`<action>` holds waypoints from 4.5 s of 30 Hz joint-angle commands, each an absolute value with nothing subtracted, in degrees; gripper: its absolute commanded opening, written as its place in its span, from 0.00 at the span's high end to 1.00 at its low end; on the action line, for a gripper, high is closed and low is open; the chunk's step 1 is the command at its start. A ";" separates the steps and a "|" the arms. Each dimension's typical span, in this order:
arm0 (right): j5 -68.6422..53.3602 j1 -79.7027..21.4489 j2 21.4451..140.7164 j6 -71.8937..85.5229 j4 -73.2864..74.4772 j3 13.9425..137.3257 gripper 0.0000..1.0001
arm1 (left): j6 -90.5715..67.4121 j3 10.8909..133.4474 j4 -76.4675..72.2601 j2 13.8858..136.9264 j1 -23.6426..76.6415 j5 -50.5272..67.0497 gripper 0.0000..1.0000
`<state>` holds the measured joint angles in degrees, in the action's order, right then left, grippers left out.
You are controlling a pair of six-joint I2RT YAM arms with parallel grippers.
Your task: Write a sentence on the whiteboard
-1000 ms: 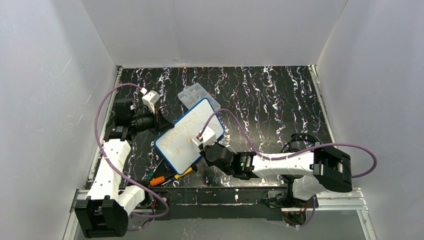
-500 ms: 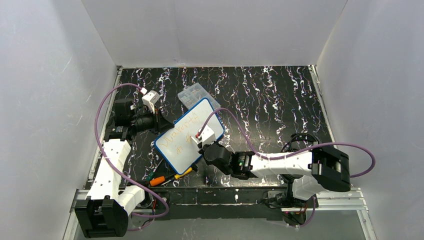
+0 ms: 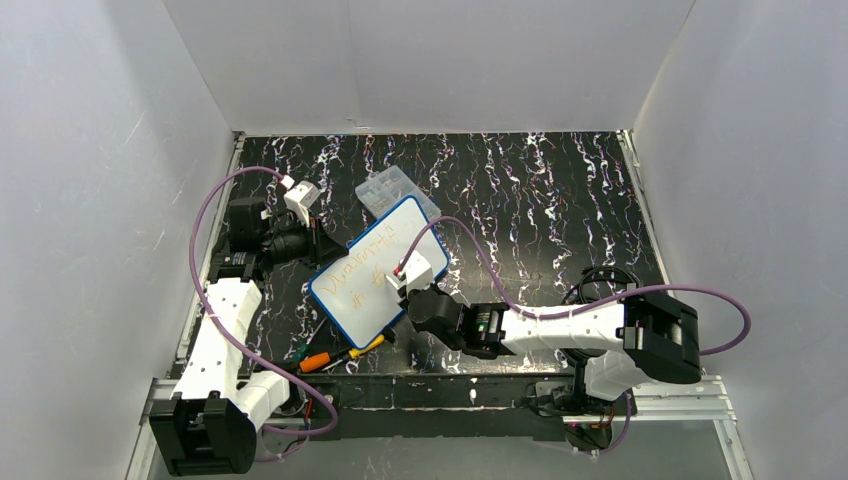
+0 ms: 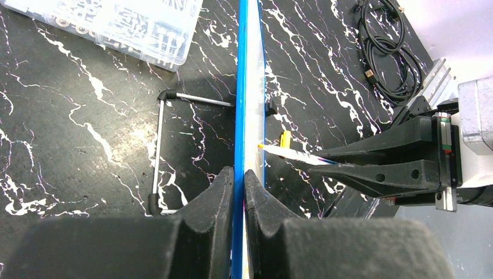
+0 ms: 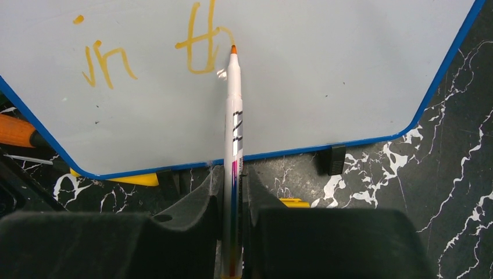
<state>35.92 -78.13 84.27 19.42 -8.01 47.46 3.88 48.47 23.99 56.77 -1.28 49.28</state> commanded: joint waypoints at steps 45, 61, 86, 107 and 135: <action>36.52 -75.65 85.35 17.05 -10.08 49.06 0.99 | 4.06 48.21 25.28 55.27 -0.84 51.15 1.00; 34.18 -73.65 85.24 13.22 -12.83 49.43 0.99 | 4.11 48.34 25.24 55.46 -0.87 51.16 1.00; 29.57 -74.88 83.94 17.65 -9.42 44.49 0.99 | 4.02 48.19 25.27 55.28 -0.88 51.15 1.00; 34.65 -74.53 83.04 18.46 -7.07 46.30 0.99 | 4.03 48.25 25.26 55.14 -0.85 51.07 1.00; 24.48 -64.25 82.22 13.45 -9.74 46.64 0.99 | 4.17 48.41 25.22 55.81 -0.87 50.98 1.00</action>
<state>25.08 -64.53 81.32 14.17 -7.84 45.10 3.86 48.47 24.10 56.51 -1.21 49.01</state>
